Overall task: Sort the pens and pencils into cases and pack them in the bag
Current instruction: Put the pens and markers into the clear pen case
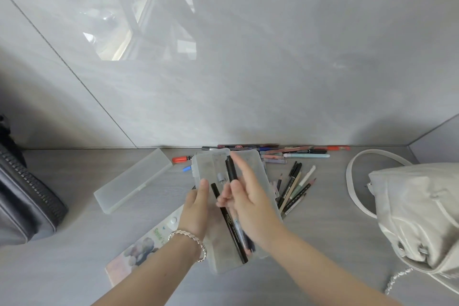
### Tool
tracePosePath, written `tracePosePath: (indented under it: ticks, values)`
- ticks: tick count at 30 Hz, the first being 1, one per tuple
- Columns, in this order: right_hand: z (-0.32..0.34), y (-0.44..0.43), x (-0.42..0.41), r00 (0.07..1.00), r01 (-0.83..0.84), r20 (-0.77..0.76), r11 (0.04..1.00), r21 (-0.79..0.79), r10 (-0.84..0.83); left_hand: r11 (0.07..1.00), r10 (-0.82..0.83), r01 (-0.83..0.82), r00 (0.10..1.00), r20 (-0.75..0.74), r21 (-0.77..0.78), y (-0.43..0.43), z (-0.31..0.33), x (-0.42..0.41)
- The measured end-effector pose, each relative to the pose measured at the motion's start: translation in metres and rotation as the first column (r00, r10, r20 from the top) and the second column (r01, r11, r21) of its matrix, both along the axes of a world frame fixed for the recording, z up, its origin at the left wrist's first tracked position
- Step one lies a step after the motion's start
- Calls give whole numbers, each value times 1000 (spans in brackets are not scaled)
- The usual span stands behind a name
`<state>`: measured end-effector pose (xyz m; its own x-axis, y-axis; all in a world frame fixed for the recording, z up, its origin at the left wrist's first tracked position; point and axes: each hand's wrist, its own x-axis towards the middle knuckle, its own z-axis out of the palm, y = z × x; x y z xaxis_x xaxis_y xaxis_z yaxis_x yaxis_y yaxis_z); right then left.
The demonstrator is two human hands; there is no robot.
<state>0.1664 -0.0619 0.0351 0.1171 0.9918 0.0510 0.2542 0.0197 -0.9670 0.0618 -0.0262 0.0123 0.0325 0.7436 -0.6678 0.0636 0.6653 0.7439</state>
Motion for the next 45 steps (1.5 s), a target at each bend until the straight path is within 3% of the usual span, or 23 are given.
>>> tracePosePath:
  ticks: [3,8,10,13,15,17,20,21,23,24,25,27,29,30,32,35,39,45]
  values:
    - [-6,-5,-20,994,55,-93,992,-112,-65,1000,12,-13,1000,13,3,-2,2,2]
    - [-21,-14,-23,962,-24,273,993,119,-10,999,45,-45,999,7,30,-1,4,3]
    - [-28,-14,-19,878,-72,478,982,174,-20,996,64,-65,998,23,52,-3,4,4]
    - [-32,-11,-15,673,-60,738,989,132,-57,998,31,-32,999,18,63,-5,2,5]
    - [-31,-9,-14,553,-46,831,994,101,-59,997,47,-46,999,-3,61,-5,1,5]
    - [-31,-9,-14,514,-88,857,991,99,-40,996,69,-69,998,0,48,-5,-2,4]
    - [-32,-13,-14,512,-67,859,996,57,-15,995,61,-59,998,-20,84,-5,-1,4]
    - [-32,-14,-15,549,-44,836,998,38,-8,993,51,-46,998,-45,108,-6,1,5]
    - [-30,-17,-16,749,-22,663,999,36,-8,990,37,-24,995,-89,142,-6,4,7]
    - [-26,-16,-13,864,-30,504,1000,0,26,989,28,-12,994,-107,147,-6,6,7]
    - [-18,-13,-7,931,-34,363,999,-17,38,988,23,-3,991,-130,151,-6,7,7]
    - [-17,-1,18,969,104,220,994,30,-108,991,33,-13,989,-145,135,-3,7,5]
    - [-25,15,55,920,366,177,928,-67,-350,991,65,-48,989,-136,126,2,4,1]
    - [-33,22,74,875,462,243,872,-161,-419,991,79,-63,988,-136,120,3,2,-2]
    - [-56,29,108,800,559,463,755,-343,-382,990,91,-75,987,-134,123,6,1,-6]
    - [-79,33,131,768,563,613,652,-508,-186,991,73,-55,987,-144,123,8,-1,-10]
    - [-91,47,132,729,550,683,643,-532,-58,992,63,-45,987,-148,116,7,-2,-12]
    - [-91,61,134,754,596,645,545,-590,-125,992,57,-39,987,-153,116,10,-4,-13]
